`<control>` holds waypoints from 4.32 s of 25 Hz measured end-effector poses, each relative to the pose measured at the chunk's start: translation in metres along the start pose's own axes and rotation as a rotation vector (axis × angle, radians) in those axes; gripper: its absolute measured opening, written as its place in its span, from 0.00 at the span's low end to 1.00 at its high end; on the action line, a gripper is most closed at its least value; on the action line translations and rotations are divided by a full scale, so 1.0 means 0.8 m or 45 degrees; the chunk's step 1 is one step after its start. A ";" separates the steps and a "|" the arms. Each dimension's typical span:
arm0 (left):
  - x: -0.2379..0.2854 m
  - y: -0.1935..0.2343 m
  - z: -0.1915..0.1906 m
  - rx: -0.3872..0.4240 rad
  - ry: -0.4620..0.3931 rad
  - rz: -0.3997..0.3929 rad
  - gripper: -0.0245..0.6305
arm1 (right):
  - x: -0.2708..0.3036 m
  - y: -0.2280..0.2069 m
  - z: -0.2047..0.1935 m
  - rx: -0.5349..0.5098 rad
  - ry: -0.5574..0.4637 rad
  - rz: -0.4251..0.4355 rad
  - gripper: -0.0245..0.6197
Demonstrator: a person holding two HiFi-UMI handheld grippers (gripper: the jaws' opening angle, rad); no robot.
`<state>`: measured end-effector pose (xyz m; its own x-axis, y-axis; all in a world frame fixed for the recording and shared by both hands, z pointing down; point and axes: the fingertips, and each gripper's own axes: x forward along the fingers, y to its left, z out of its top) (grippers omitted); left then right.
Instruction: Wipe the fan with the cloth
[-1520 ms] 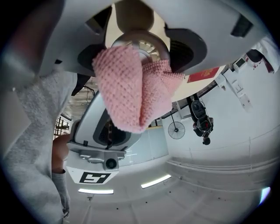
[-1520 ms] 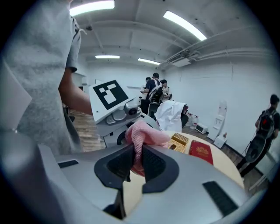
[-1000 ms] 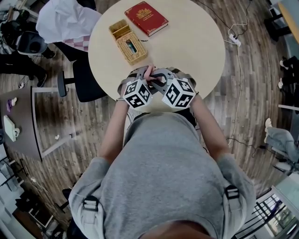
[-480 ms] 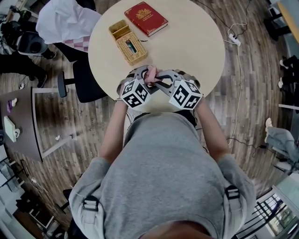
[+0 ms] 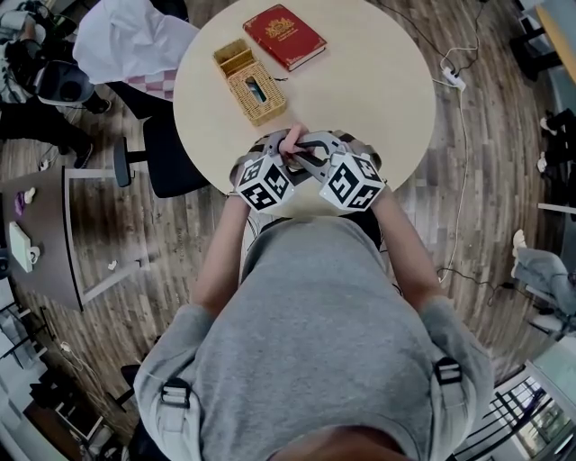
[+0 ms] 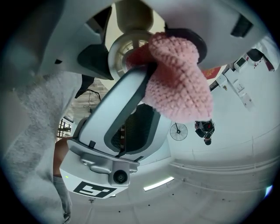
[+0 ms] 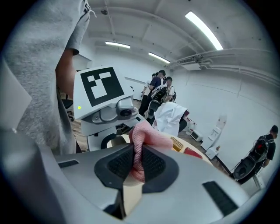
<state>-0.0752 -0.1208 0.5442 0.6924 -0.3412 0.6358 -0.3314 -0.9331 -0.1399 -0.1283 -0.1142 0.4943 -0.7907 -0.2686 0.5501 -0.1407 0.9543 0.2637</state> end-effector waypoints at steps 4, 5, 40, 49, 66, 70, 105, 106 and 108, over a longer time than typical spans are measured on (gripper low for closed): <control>-0.003 0.006 -0.003 -0.040 -0.031 0.010 0.62 | -0.002 0.013 -0.001 -0.012 -0.013 0.039 0.11; -0.003 0.007 -0.004 -0.052 -0.037 0.016 0.62 | -0.005 0.017 -0.003 -0.003 -0.015 0.051 0.11; -0.052 0.002 0.165 -0.968 -1.104 -0.198 0.62 | -0.167 -0.029 -0.045 0.476 -0.563 0.131 0.11; -0.074 0.008 0.187 -1.201 -1.510 -0.380 0.62 | -0.215 -0.019 -0.010 0.370 -0.714 0.266 0.11; -0.068 -0.037 0.221 -1.241 -1.723 -0.523 0.62 | -0.245 -0.051 -0.014 0.291 -0.753 0.289 0.11; -0.077 -0.036 0.222 -1.224 -1.782 -0.475 0.62 | -0.242 -0.039 -0.024 0.278 -0.716 0.337 0.11; -0.055 -0.022 0.248 -1.258 -1.813 -0.341 0.62 | -0.265 -0.003 -0.064 0.368 -0.800 0.527 0.11; -0.055 -0.021 0.249 -1.255 -1.815 -0.335 0.62 | -0.266 -0.001 -0.065 0.379 -0.801 0.532 0.11; -0.059 -0.018 0.249 -1.247 -1.830 -0.321 0.62 | -0.268 0.004 -0.068 0.387 -0.797 0.550 0.11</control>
<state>0.0245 -0.1143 0.3653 0.5699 -0.5375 -0.6216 0.0083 -0.7526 0.6584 0.0732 -0.0604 0.4206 -0.9856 0.1683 -0.0139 0.1685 0.9749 -0.1457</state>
